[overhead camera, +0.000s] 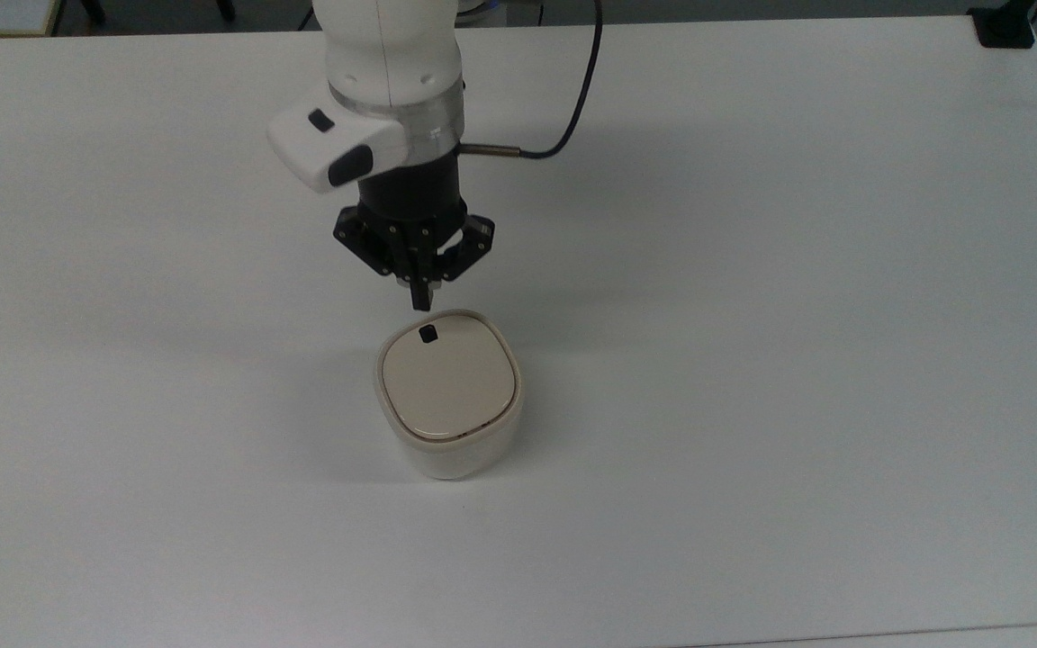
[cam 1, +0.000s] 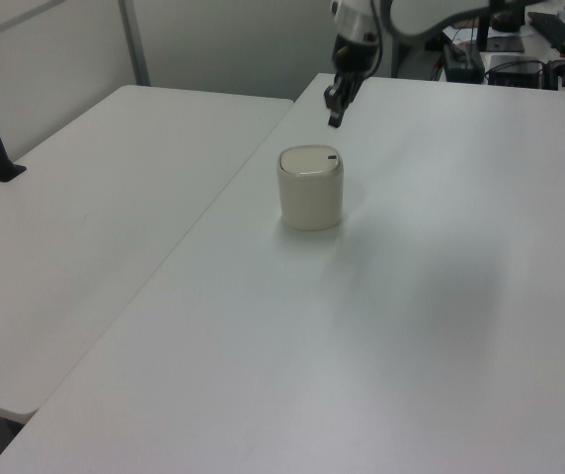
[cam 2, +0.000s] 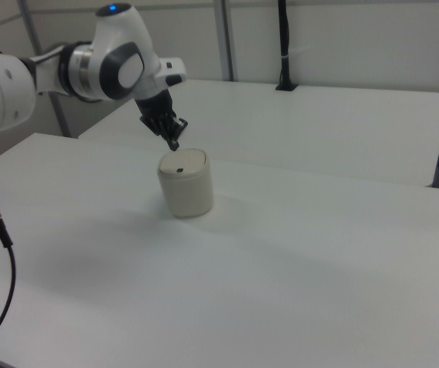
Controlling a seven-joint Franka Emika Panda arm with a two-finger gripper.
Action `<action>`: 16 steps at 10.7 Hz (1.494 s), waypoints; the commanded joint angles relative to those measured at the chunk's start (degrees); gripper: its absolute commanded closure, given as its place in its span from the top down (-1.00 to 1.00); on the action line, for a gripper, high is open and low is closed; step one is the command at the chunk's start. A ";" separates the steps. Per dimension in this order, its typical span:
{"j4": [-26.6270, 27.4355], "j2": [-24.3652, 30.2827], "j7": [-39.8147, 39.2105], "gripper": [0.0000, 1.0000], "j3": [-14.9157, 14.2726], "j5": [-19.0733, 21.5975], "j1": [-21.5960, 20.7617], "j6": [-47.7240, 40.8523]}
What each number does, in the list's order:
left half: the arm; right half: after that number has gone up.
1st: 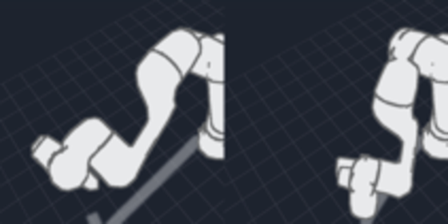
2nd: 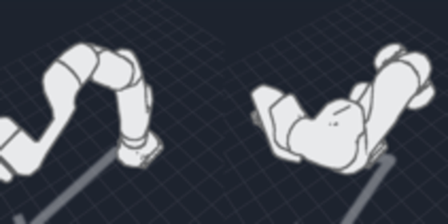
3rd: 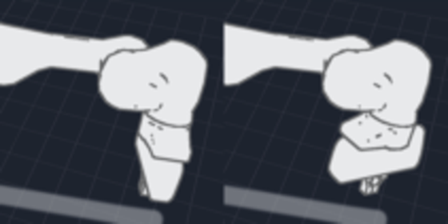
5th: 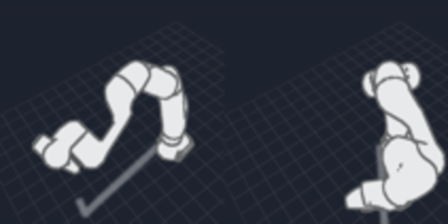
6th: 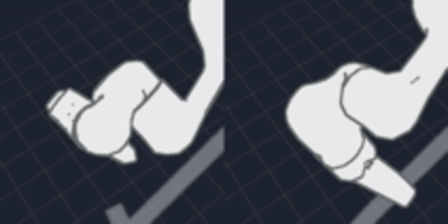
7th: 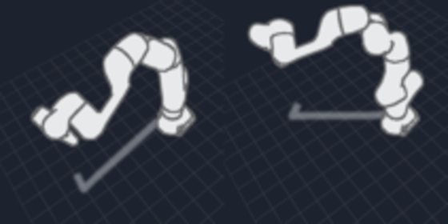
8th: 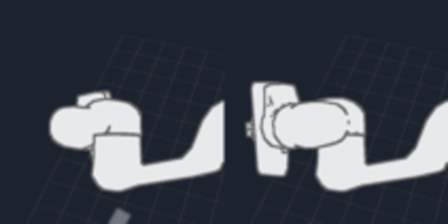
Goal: Open the trash bin
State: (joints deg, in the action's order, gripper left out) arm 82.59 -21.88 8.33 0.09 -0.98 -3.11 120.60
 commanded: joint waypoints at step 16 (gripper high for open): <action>5.88 11.38 -2.35 0.17 -0.27 -2.80 -1.29 -16.16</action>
State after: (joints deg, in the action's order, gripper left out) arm 80.10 -20.85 7.06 0.06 -4.08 -3.89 110.53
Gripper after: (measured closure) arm 0.855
